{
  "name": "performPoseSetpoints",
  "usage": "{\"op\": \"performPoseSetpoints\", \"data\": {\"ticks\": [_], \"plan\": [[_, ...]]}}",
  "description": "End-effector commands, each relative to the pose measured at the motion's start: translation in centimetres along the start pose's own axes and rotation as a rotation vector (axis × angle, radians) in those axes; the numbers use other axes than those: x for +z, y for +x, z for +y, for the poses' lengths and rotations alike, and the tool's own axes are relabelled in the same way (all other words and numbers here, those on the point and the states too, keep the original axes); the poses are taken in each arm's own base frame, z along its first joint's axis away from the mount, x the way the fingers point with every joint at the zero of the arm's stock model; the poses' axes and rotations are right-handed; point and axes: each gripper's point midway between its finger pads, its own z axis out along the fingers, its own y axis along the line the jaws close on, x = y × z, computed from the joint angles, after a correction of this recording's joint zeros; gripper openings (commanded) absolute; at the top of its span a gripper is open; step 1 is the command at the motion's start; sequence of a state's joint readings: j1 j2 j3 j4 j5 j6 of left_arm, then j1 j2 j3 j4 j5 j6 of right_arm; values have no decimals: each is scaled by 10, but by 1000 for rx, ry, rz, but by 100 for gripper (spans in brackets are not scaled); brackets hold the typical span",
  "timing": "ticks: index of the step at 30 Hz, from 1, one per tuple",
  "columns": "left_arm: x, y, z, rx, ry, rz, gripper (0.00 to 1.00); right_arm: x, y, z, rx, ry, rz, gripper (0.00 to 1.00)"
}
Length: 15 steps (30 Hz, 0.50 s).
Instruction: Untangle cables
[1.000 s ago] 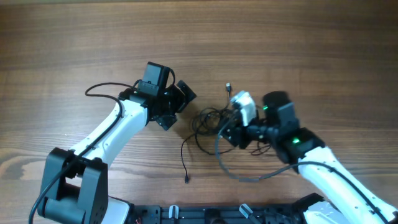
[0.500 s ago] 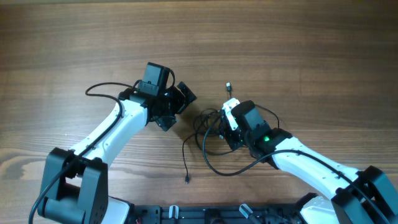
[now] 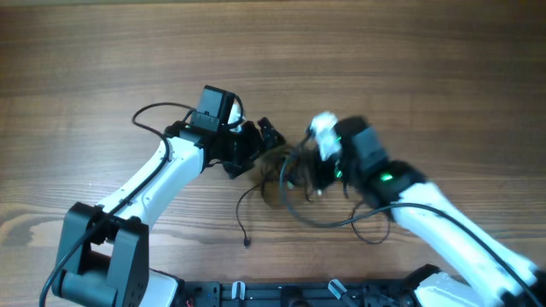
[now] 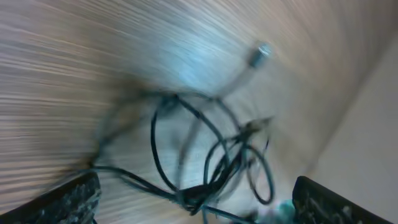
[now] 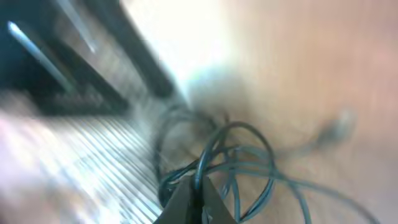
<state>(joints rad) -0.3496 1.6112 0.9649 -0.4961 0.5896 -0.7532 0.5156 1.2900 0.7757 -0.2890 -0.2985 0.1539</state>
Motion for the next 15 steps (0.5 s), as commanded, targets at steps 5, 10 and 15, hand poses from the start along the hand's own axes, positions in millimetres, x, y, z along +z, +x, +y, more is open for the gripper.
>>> {"op": "performPoseSetpoints", "data": {"ticks": [5, 10, 15], "plan": [[7, 37, -52, 355, 219, 129, 75, -108, -77, 76, -112, -403, -313, 4], [18, 45, -47, 374, 143, 115, 8, -151, -106, 80, -145, -405, -491, 4], [19, 29, 8, 271, -160, 14, 4, -199, -131, 70, -156, -355, -673, 4]]}}
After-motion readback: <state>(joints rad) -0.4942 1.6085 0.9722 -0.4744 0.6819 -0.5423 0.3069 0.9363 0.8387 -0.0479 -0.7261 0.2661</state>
